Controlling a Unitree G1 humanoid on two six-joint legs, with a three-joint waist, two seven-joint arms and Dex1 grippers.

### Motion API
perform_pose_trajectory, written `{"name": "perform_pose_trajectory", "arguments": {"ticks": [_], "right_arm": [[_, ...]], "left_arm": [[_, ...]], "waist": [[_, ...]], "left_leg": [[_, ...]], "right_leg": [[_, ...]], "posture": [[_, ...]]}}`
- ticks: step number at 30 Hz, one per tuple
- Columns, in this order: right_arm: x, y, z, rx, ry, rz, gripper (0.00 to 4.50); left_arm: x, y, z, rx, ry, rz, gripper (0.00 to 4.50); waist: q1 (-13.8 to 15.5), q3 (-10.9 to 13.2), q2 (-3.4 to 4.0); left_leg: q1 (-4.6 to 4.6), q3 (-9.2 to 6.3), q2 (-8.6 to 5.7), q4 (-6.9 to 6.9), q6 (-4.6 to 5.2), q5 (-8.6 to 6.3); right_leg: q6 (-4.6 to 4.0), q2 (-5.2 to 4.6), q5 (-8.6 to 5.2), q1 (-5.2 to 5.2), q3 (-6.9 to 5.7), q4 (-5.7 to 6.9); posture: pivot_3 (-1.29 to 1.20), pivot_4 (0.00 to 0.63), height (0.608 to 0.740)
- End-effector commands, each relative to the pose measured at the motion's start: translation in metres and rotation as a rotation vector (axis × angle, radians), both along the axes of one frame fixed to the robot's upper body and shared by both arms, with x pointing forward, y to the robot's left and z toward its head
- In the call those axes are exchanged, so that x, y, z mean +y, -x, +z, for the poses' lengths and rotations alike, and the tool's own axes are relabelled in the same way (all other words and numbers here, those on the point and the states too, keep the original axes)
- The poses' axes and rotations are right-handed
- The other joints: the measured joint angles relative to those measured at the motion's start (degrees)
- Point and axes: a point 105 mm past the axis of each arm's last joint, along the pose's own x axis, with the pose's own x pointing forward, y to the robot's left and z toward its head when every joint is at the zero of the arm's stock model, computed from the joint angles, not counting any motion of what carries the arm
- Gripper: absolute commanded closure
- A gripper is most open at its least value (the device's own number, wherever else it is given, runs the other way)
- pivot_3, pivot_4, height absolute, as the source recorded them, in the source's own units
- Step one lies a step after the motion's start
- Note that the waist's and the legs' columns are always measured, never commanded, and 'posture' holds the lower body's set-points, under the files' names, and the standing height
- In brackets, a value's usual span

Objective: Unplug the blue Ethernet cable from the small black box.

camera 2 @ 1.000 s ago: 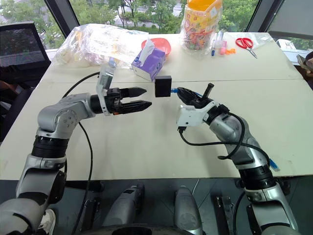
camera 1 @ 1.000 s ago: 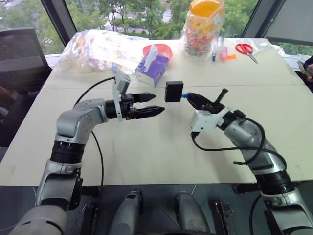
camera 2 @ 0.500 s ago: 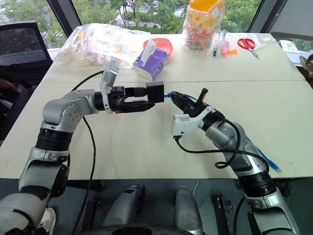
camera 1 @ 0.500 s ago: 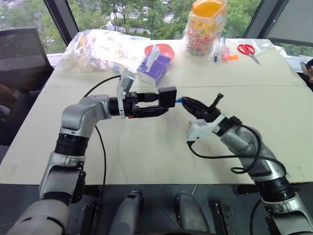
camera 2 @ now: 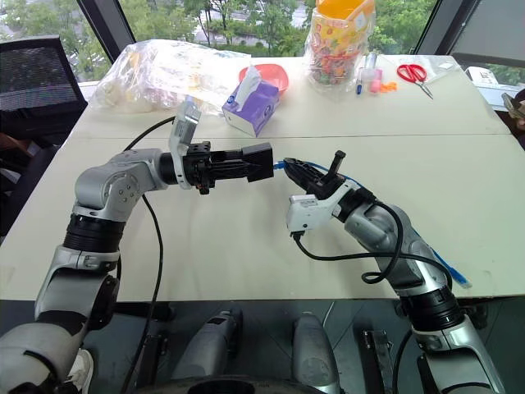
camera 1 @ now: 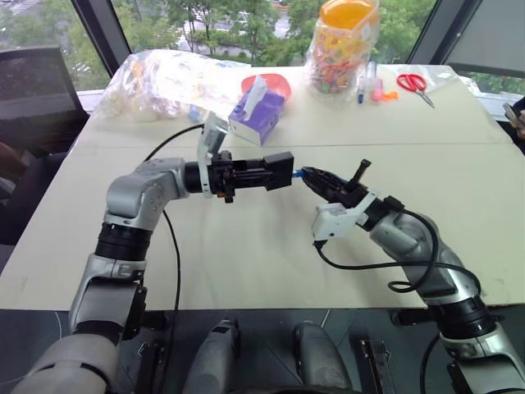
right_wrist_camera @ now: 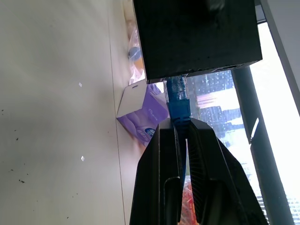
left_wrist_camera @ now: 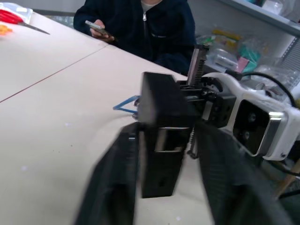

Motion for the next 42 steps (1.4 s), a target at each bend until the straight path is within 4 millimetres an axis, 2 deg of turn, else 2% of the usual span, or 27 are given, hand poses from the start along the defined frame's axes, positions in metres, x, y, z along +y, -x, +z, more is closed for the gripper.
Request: {"name": "perform_pose_trajectory", "arguments": {"ticks": [1, 8, 11, 13, 15, 20, 23, 26, 29, 33, 35, 38, 42], "right_arm": [[0.004, 0.007, 0.024, -0.075, -0.033, 0.034, 4.5], [0.006, 0.009, 0.038, -0.025, -0.106, 0.075, 4.5], [0.002, 0.005, 0.037, 0.129, -0.171, 0.077, 3.34], [-0.001, 0.002, 0.033, 0.241, -0.205, 0.064, 2.31], [-0.005, 0.005, 0.028, 0.473, -0.243, 0.097, 1.34], [-0.008, 0.019, 0.039, 0.913, -0.367, 0.226, 1.34], [-0.003, 0.021, 0.047, 1.087, -0.444, 0.293, 1.34], [0.005, 0.017, 0.052, 1.21, -0.522, 0.331, 1.34], [0.012, 0.019, 0.046, 1.325, -0.541, 0.359, 1.34], [0.015, 0.013, 0.045, 1.336, -0.555, 0.357, 1.34], [0.015, 0.011, 0.044, 1.338, -0.558, 0.351, 1.86], [0.015, 0.009, 0.043, 1.346, -0.561, 0.348, 3.23], [0.014, 0.008, 0.041, 1.358, -0.549, 0.335, 3.23]], "left_arm": [[-0.005, 0.003, 0.007, -0.046, -0.007, -0.038, 4.03], [-0.004, -0.002, 0.004, -0.057, -0.045, -0.039, 4.03], [-0.001, -0.002, 0.006, -0.061, -0.044, -0.05, 4.03], [0.0, -0.002, 0.007, -0.061, -0.046, -0.059, 4.03], [0.003, 0.0, 0.01, -0.072, -0.047, -0.082, 4.03], [0.011, 0.006, 0.014, -0.099, -0.062, -0.149, 4.03], [0.012, 0.008, 0.016, -0.112, -0.066, -0.173, 4.03], [0.011, 0.01, 0.019, -0.12, -0.059, -0.188, 4.03], [0.009, 0.012, 0.024, -0.125, -0.046, -0.198, 4.03], [0.01, 0.015, 0.027, -0.127, -0.043, -0.206, 4.03], [0.01, 0.015, 0.028, -0.129, -0.041, -0.208, 4.03], [0.009, 0.017, 0.03, -0.13, -0.037, -0.212, 4.03], [0.008, 0.018, 0.03, -0.132, -0.037, -0.215, 4.03]], "waist": [[0.1, 0.0, 0.0], [0.1, 0.0, 0.0], [0.1, 0.0, 0.0], [0.1, 0.0, -0.01], [0.0, 0.0, -0.01], [0.0, 0.0, -0.02], [0.1, 0.0, -0.03], [0.0, 0.0, -0.03], [0.2, 0.0, -0.03], [0.3, 0.0, -0.03], [0.3, 0.0, -0.03], [0.2, 0.0, -0.03], [0.1, 0.0, -0.03]], "left_leg": [[0.0, 0.0, 0.0, 0.0, 0.0, 0.0], [0.0, 0.0, 0.0, 0.01, 0.0, 0.0], [0.0, 0.0, 0.0, 0.02, 0.0, 0.0], [0.0, -0.02, 0.0, 0.01, 0.0, 0.0], [0.0, -0.03, 0.0, 0.01, 0.01, 0.0], [-0.02, -0.04, 0.01, 0.02, 0.01, 0.0], [-0.02, -0.07, 0.03, 0.02, 0.02, -0.01], [-0.04, -0.07, 0.03, 0.01, 0.02, -0.01], [-0.06, -0.07, 0.03, 0.01, 0.02, -0.01], [-0.13, -0.06, 0.0, 0.0, 0.03, -0.02], [-0.13, -0.06, 0.0, 0.0, 0.03, -0.02], [-0.12, -0.06, 0.0, 0.0, 0.03, -0.02], [-0.12, -0.06, 0.0, 0.0, 0.03, -0.02]], "right_leg": [[0.0, 0.0, 0.0, 0.0, 0.0, 0.0], [0.0, 0.0, 0.0, 0.03, 0.0, 0.0], [0.01, 0.0, 0.0, 0.03, 0.0, 0.0], [0.01, 0.0, 0.01, 0.03, -0.01, 0.0], [0.05, 0.0, 0.02, 0.04, -0.02, 0.0], [0.0, -0.01, 0.0, 0.04, -0.03, -0.03], [-0.02, -0.01, -0.01, 0.05, -0.07, -0.04], [-0.03, -0.02, -0.01, 0.03, -0.08, -0.06], [-0.03, -0.02, -0.01, 0.01, -0.09, -0.1], [0.07, -0.04, 0.04, 0.0, -0.09, -0.19], [0.16, -0.04, 0.09, -0.01, -0.09, -0.19], [0.16, -0.04, 0.09, -0.01, -0.1, -0.18], [0.19, -0.04, 0.11, -0.01, -0.1, -0.18]], "posture": [[0.0, 0.15, 0.728], [0.0, 0.15, 0.728], [0.0, 0.15, 0.728], [0.0, 0.15, 0.728], [0.0, 0.15, 0.728], [0.0, 0.15, 0.728], [0.0, 0.15, 0.728], [0.0, 0.15, 0.728], [0.0, 0.15, 0.728], [0.0, 0.15, 0.728], [0.0, 0.15, 0.728], [0.0, 0.15, 0.728], [0.0, 0.15, 0.728]]}}
